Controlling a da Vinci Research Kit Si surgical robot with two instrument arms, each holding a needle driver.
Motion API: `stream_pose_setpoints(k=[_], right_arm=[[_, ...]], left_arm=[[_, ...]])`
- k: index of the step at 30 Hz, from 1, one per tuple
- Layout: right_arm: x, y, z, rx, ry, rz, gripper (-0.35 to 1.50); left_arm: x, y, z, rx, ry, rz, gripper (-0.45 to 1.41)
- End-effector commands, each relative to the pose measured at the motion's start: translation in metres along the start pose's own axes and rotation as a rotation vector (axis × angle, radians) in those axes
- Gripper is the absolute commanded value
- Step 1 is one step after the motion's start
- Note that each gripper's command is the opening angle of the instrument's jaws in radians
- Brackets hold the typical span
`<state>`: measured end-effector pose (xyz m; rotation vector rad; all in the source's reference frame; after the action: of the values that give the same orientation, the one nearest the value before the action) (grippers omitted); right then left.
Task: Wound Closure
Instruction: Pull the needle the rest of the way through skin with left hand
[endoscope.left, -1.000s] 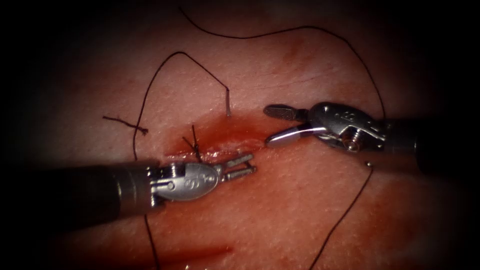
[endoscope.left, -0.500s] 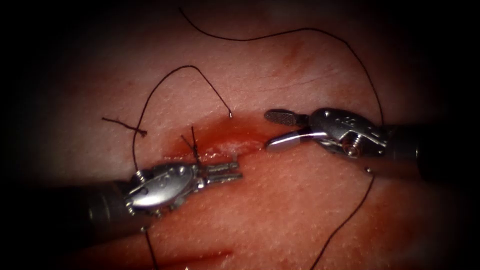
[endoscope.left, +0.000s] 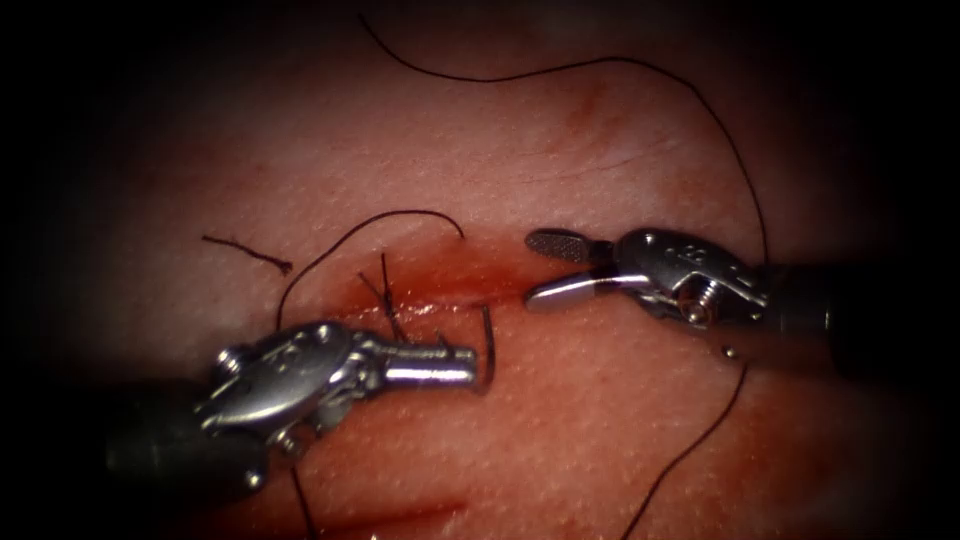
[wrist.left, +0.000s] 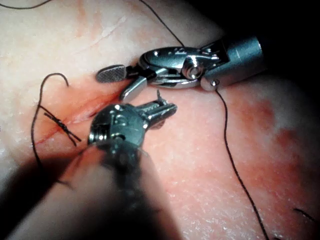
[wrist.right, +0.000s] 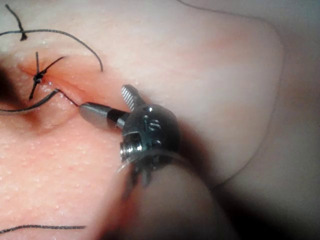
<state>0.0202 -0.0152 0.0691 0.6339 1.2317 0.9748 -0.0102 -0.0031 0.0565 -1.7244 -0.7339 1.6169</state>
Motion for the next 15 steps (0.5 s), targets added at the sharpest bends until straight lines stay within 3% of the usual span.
stream_pose_setpoints(k=[1,6,10,15], right_arm=[[-0.0001,0.0001,0.0006,0.002,0.000,-0.003,0.79],[-0.0004,-0.0004,0.0005,0.002,0.000,0.002,0.76],[-0.0007,-0.0011,0.0004,0.003,-0.001,0.013,0.67],[-0.0008,-0.0014,0.0003,-0.017,-0.002,0.013,0.62]], left_arm=[[0.0004,-0.0002,0.0005,0.028,-0.003,0.049,-0.45],[0.0033,0.0004,0.0005,0.156,-0.044,0.383,-0.45],[0.0061,-0.0001,0.0001,0.320,-0.108,0.703,-0.45],[0.0103,-0.0017,-0.0003,0.431,-0.128,0.832,-0.45]])
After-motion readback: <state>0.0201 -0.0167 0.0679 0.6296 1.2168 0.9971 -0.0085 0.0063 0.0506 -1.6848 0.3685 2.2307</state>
